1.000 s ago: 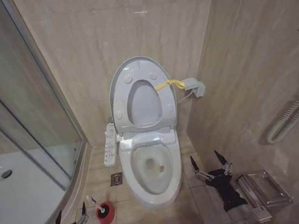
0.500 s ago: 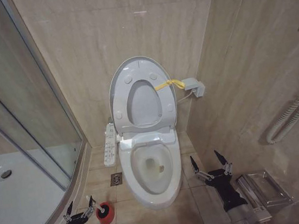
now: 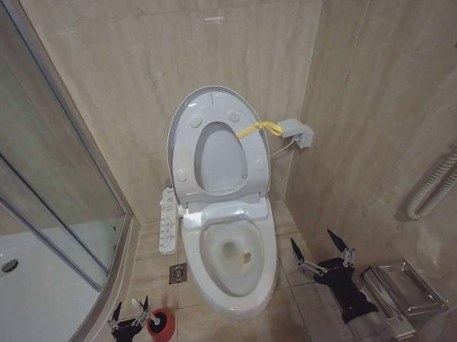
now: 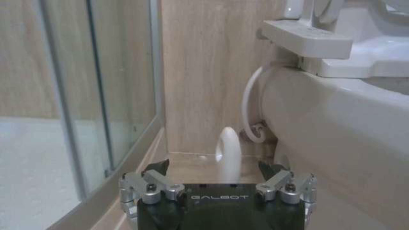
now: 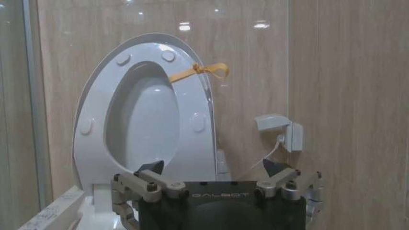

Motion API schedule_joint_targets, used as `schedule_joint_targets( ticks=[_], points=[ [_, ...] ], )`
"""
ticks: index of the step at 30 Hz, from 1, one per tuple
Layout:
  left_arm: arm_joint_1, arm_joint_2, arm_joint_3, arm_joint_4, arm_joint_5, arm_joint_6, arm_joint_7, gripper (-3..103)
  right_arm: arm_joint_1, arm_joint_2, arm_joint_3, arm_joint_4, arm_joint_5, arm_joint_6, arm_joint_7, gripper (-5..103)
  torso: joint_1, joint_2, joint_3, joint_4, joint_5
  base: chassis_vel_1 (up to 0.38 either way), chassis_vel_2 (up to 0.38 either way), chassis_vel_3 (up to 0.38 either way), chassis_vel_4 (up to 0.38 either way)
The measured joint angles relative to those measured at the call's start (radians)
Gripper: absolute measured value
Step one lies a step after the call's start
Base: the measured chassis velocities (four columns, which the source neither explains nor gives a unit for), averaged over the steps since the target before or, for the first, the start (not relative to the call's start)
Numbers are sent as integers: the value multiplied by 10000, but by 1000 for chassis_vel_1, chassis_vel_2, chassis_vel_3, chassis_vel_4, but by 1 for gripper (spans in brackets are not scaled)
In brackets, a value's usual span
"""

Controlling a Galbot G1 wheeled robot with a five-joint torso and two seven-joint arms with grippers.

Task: Open the toilet lid, clean the toilet bowl with a toilet brush, close the toilet lid, and flush.

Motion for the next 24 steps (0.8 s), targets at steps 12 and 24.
schedule_joint_targets(
  ticks=[12, 24],
  points=[
    [-436, -58, 264, 463, 188, -37, 192, 77, 0, 0, 0, -1, 0, 0, 0, 100, 0, 0, 0, 0, 1, 0, 0, 0, 0],
    [-86, -96, 50, 302, 209, -251, 381, 49, 0, 0, 0, 0, 0, 0, 0, 100, 0, 0, 0, 1, 1, 0, 0, 0, 0]
  ],
)
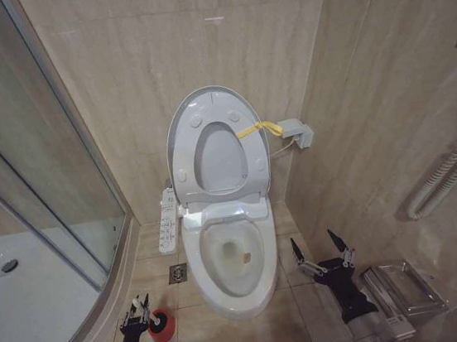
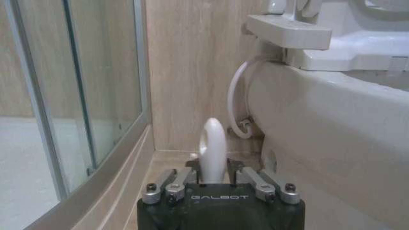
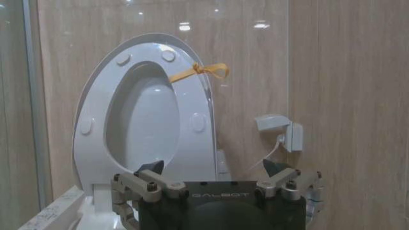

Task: Open the toilet lid, clean the toilet bowl with a toilet brush, close the toilet lid, and flush.

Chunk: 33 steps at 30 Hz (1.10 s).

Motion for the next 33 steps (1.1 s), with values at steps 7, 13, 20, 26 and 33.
schedule_joint_targets(
  ticks=[7, 13, 20, 26, 33],
  points=[
    [91, 6, -162, 19, 38, -207, 89, 22, 0, 0, 0, 0, 0, 0, 0, 100, 0, 0, 0, -1, -1, 0, 0, 0, 0],
    [403, -10, -341, -431, 267, -112, -10, 22, 0, 0, 0, 0, 0, 0, 0, 100, 0, 0, -1, -1, 1, 0, 0, 0, 0],
    [696, -52, -471, -837, 385, -73, -180, 22, 0, 0, 0, -1, 0, 0, 0, 100, 0, 0, -1, -1, -2, 0, 0, 0, 0],
    [1143, -37, -594, -1917, 460, 77, -575, 22, -1, 0, 0, 0, 0, 0, 0, 100, 0, 0, -1, -1, -1, 0, 0, 0, 0],
    [1653, -58, -728, -3456, 439, 107, -724, 22, 0, 0, 0, 0, 0, 0, 0, 100, 0, 0, -1, 0, -1, 0, 0, 0, 0]
  ],
)
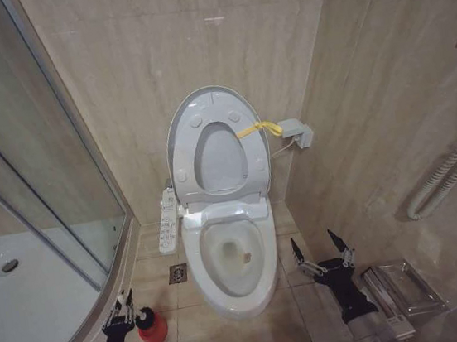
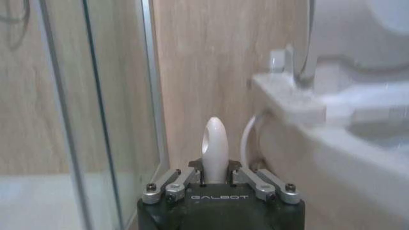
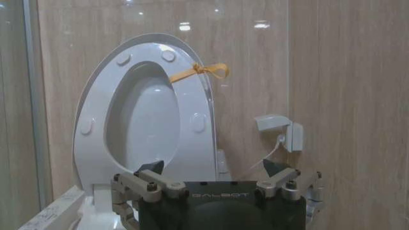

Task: Open the toilet lid, clean the toilet bowl with a toilet brush, close the toilet lid, and flush.

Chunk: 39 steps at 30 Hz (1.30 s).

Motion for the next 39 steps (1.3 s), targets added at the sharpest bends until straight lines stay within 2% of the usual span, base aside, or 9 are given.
schedule_joint_targets(
  ticks=[9, 13, 15, 16, 18, 23, 28, 36, 39],
  points=[
    [636, -261, 75, -1565, -157, -31, 73, 22, 0, -1, 0, 0, 0, 0, 0, 100, 0, 0, 0, -1, 0, 0, 0, 0, 0],
    [1564, -357, 204, -3034, -472, 289, 343, 22, 0, 0, 0, 0, 0, 0, 0, 100, 0, 0, 0, 1, 1, 0, 0, 0, 0],
    [1766, -380, 218, -3401, -527, 422, 408, 22, 0, 0, 0, 0, 0, 0, 0, 100, -1, 0, 0, 2, 1, 0, 0, 0, 0],
    [2078, -410, 220, -3997, -589, 638, 604, 22, 0, 1, 0, 0, 0, 0, 0, 100, -2, 0, 0, 1, 1, 0, 0, 0, 0],
    [2211, -413, 219, -4261, -604, 736, 759, 22, 0, -1, 0, 0, 0, 1, 0, 100, -2, 0, 0, 1, 1, 0, 0, 0, 0],
    [3097, -362, 82, -5817, -623, 1250, 2113, 22, 0, -1, 0, 0, 0, 0, 0, 100, -2, 0, 0, 0, 2, 0, 0, 0, 0],
    [3451, -316, 17, -6631, -703, 1602, 2503, 22, 0, 0, 0, 0, 0, 0, 0, 100, -2, 0, 0, 1, 0, 0, 0, 0, 0],
    [3879, -36, -233, -8533, -961, 2646, 3531, 22, 0, 0, 0, 0, 0, 0, 0, 100, -1, 0, 0, 0, 1, 0, 0, 0, 0],
    [3788, 88, -230, -8750, -1195, 2837, 3557, 22, 0, 0, 0, 0, 0, 1, 0, 100, -1, 0, 0, 0, 2, 0, 0, 0, 0]
  ],
)
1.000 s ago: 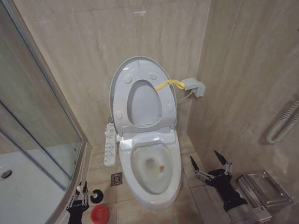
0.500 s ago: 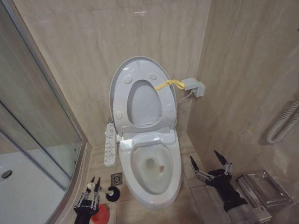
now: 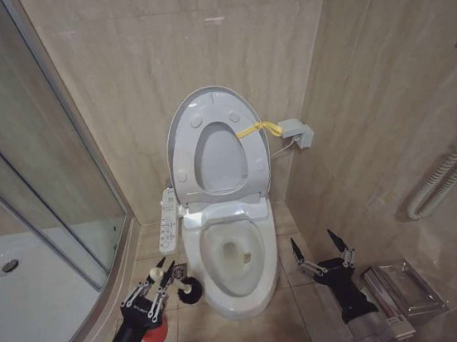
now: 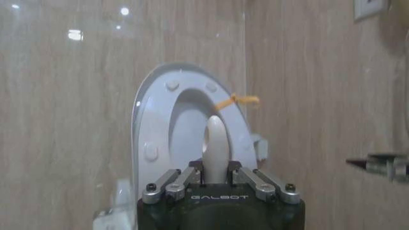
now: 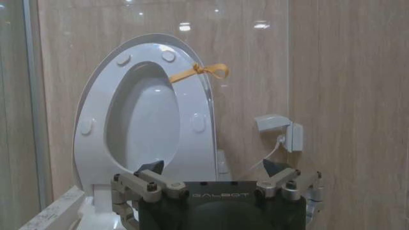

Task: Open the toilet lid, clean the toilet bowl with a toilet brush, close the toilet lid, and flush.

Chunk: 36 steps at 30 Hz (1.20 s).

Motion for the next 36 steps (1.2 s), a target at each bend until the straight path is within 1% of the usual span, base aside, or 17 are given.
schedule_joint_targets(
  ticks=[2, 4, 5, 8, 9, 10, 13, 21, 24, 25, 28, 29, 30, 31, 33, 35, 36],
  points=[
    [-209, 210, 2, -26, -314, 222, -31, 22, 0, 0, 0, 0, 0, 0, 0, 100, 2, 0, 0, 0, -2, 0, 0, 0, 0],
    [-321, 289, -2, 20, -490, 241, -8, 22, 0, -1, 0, 0, 0, 0, 0, 100, 2, 0, 0, 2, -2, 0, 0, 0, 0],
    [-514, 403, -11, 163, -801, 220, 52, 22, 0, 0, 0, -1, 0, 0, 0, 100, 2, 0, 0, 0, -1, 0, 0, 0, 0],
    [-1184, 703, 40, 674, -1455, 93, -30, 22, 0, 0, 0, 0, 0, 0, 0, 100, 2, 0, 0, 0, -3, 0, 0, 0, 0],
    [-1944, 1077, 220, 1431, -1895, -46, -149, 22, 0, -1, -1, 0, 0, 0, -1, 100, 2, 0, 1, -1, -3, 0, 0, 0, 0],
    [-1944, 1077, 220, 1431, -1895, -46, -149, 22, 0, -1, -1, 0, 0, 0, -1, 100, 2, 0, 1, -1, -3, 0, 0, 0, 0],
    [-2725, 1426, 511, 2239, -2044, -193, -163, 22, 0, 0, 0, 0, 0, 1, 0, 100, 2, -1, 1, -1, -4, 0, 0, 0, 0],
    [-3981, 1805, 1031, 3344, -2342, -373, -99, 22, 0, 0, 0, 0, 0, 0, 0, 100, 2, -1, 2, 0, -3, 0, 0, 0, 0],
    [-4718, 2038, 1637, 4006, -2705, -446, -42, 22, 0, -1, 0, 0, 0, 0, -1, 100, 2, -1, 1, 3, -3, 0, 0, 0, 0],
    [-4718, 2038, 1637, 4006, -2705, -446, -42, 22, 0, -1, 0, 0, 0, 0, -1, 100, 2, -1, 1, 3, -3, 0, 0, 0, 0],
    [-5636, 2152, 2459, 4876, -2788, -476, -29, 22, 0, -1, -1, 0, 0, 0, -1, 100, 2, -1, 2, -1, -3, 0, 0, 0, 0],
    [-5636, 2152, 2459, 4876, -2788, -476, -29, 22, 0, -1, -1, 0, 0, 0, -1, 100, 2, -1, 2, -1, -3, 0, 0, 0, 0],
    [-5982, 2167, 2788, 5205, -2869, -483, -15, 22, -1, -1, 0, 0, 0, 0, 0, 100, 3, -1, 2, 1, -2, 0, 0, 0, 0],
    [-6336, 2160, 3092, 5561, -2945, -504, -3, 22, 0, -1, 0, 0, 0, 0, 0, 100, 2, -1, 1, 1, -1, 0, 0, 0, 0],
    [-6654, 2117, 3314, 5880, -2968, -539, 21, 22, 0, 0, 0, 0, 0, 0, 0, 100, 2, -1, 1, 0, -1, 0, 0, 0, 0],
    [-7548, 1897, 3911, 6891, -2954, -768, 152, 22, 0, -1, 0, -1, 0, 0, 0, 100, 2, -1, 1, -1, -1, 0, 0, 0, 0],
    [-7548, 1897, 3911, 6891, -2954, -768, 152, 22, 0, -1, 0, -1, 0, 0, 0, 100, 2, -1, 1, -1, -1, 0, 0, 0, 0]
  ],
)
